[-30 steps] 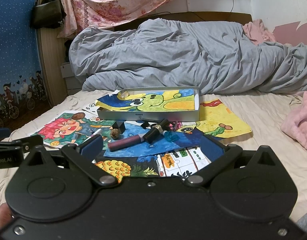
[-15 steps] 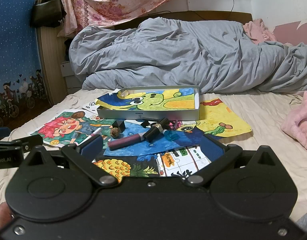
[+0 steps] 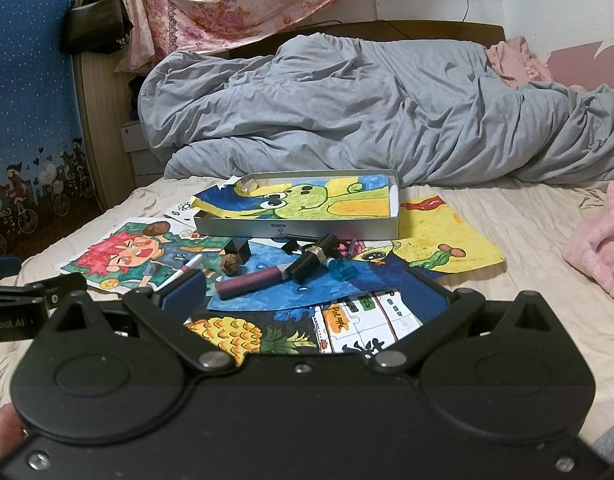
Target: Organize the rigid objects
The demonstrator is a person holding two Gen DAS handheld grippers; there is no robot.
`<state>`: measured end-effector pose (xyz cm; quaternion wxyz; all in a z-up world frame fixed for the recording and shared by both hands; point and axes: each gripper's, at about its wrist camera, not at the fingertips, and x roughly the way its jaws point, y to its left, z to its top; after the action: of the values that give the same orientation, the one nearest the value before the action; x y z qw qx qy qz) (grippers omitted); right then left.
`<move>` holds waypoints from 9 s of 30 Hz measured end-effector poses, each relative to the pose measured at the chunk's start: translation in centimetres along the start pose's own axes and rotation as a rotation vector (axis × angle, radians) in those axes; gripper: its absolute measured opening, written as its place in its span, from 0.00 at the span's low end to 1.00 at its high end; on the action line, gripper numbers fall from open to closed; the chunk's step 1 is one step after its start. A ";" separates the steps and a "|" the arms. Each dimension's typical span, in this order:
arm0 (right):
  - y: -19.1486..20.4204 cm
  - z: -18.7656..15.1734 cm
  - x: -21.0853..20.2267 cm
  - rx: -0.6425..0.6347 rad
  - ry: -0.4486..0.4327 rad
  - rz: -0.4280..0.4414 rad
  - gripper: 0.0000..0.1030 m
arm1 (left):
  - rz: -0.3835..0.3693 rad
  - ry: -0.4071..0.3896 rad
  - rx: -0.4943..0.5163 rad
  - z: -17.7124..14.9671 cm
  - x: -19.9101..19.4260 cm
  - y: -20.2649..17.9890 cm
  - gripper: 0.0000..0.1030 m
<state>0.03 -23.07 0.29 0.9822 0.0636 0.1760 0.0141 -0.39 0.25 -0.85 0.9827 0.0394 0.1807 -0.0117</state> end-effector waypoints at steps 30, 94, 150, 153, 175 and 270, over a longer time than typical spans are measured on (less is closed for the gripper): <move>0.0 -0.1 0.0 0.000 0.004 0.000 0.99 | 0.001 0.005 0.003 0.0 0.0 -0.1 0.99; 0.0 1.5 17.1 -0.039 0.201 0.153 1.00 | -0.012 0.203 -0.033 1.0 15.4 2.0 0.97; 0.4 0.8 20.9 -0.315 0.439 0.443 0.99 | -0.263 0.481 -0.219 0.4 20.6 -0.3 0.13; 0.6 0.9 22.1 -0.306 0.420 0.458 0.97 | -0.263 0.486 -0.252 0.3 20.6 0.0 0.13; 4.9 0.3 21.2 -0.400 0.422 0.471 0.25 | -0.259 0.486 -0.272 0.2 20.6 -0.1 0.12; -5.9 6.1 39.0 -0.172 0.030 0.063 0.14 | -0.184 0.213 -0.368 12.4 40.0 -11.1 0.12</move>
<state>38.73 -27.69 -8.17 0.9804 -0.0156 0.1868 0.0608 40.99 -12.17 -4.35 0.9434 -0.1563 0.2855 -0.0641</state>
